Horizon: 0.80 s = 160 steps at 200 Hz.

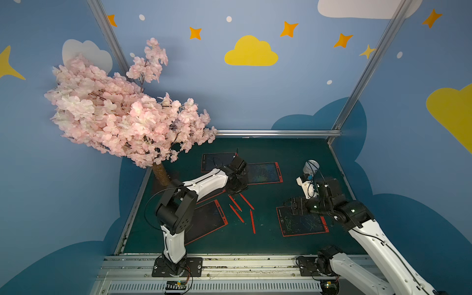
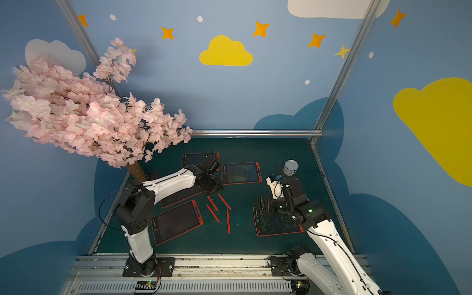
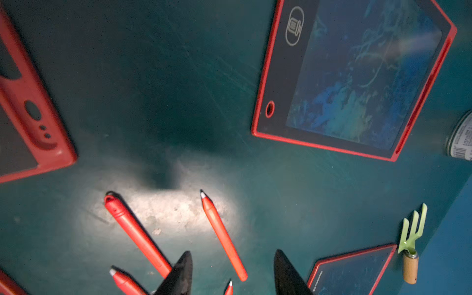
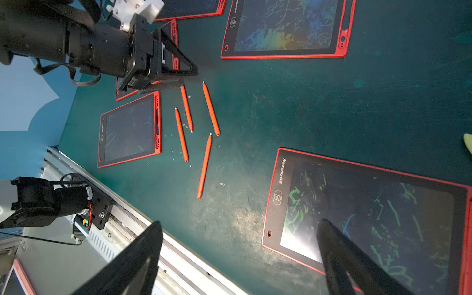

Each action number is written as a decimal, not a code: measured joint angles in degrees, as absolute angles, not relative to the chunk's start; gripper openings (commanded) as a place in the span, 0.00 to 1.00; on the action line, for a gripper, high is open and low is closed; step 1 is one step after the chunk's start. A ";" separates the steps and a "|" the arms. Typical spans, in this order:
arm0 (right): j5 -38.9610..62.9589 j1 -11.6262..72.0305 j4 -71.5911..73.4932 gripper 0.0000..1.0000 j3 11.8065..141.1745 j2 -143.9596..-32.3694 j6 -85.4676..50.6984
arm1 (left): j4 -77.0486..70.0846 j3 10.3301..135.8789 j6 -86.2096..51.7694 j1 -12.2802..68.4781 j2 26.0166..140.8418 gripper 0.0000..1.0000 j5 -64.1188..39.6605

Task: Place the stylus back onto the writing tablet
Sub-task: Pick up the stylus from the center of the board.

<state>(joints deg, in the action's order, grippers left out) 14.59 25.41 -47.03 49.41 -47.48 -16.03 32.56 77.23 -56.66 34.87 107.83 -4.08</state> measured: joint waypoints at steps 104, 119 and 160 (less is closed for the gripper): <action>13.96 25.41 -47.05 0.93 49.17 -46.89 -16.05 | 32.49 75.92 -61.34 37.06 111.07 0.36 -1.67; 13.93 25.41 -47.03 0.93 49.17 -46.89 -16.05 | 32.29 74.76 -61.65 37.43 111.11 0.35 -1.80; 13.50 25.41 -47.05 0.93 49.17 -46.89 -16.08 | 30.35 73.89 -61.95 37.52 111.42 0.32 -1.96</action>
